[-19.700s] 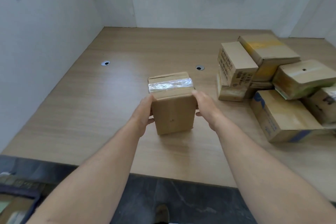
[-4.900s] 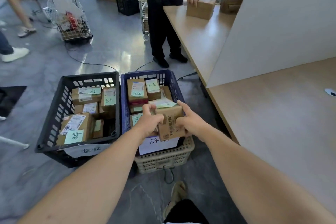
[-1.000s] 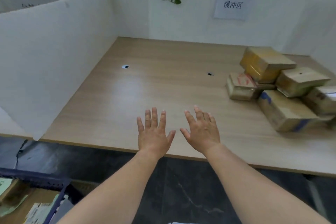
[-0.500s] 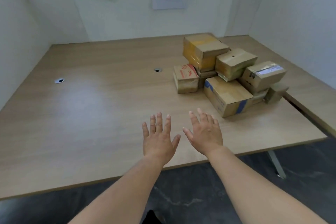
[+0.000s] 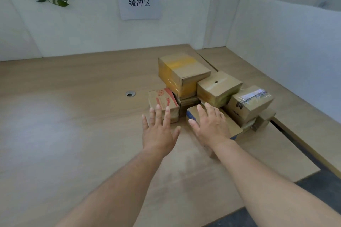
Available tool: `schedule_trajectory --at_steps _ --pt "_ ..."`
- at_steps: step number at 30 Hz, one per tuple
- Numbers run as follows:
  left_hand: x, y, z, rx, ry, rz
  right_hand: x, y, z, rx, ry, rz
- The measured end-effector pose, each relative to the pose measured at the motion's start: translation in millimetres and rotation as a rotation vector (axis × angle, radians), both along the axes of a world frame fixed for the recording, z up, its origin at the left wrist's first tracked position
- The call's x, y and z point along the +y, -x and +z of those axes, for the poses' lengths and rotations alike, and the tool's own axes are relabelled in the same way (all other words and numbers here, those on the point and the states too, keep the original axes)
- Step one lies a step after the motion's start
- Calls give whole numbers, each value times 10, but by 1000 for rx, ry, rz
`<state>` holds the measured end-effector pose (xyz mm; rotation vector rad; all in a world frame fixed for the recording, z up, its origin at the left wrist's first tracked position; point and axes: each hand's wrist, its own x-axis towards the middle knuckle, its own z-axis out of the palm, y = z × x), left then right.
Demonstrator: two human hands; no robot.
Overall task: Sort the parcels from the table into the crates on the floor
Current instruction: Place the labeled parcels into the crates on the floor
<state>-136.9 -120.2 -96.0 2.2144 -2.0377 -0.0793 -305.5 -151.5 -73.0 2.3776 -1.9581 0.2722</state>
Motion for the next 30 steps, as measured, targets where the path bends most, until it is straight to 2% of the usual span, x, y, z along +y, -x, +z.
schedule_trajectory --at_steps 9,15,21,24,26,30 --pt "-1396 -135 463 124 63 -28 -1247 23 351 -36 50 -62" --pt "-1922 -79 623 153 45 4 -1946 109 591 -83 49 -48" --pt "-2316 -41 592 388 -109 141 -2546 59 664 -78 -194 -109" --pt "-2450 -52 564 607 -182 246 -2698 -36 648 -215 -353 -132" --pt "-2493 -81 553 756 -185 291 -2745 -84 654 -298 -388 -126" --pt "-2429 -177 582 872 -127 310 -2729 -161 685 -367 -381 -71"
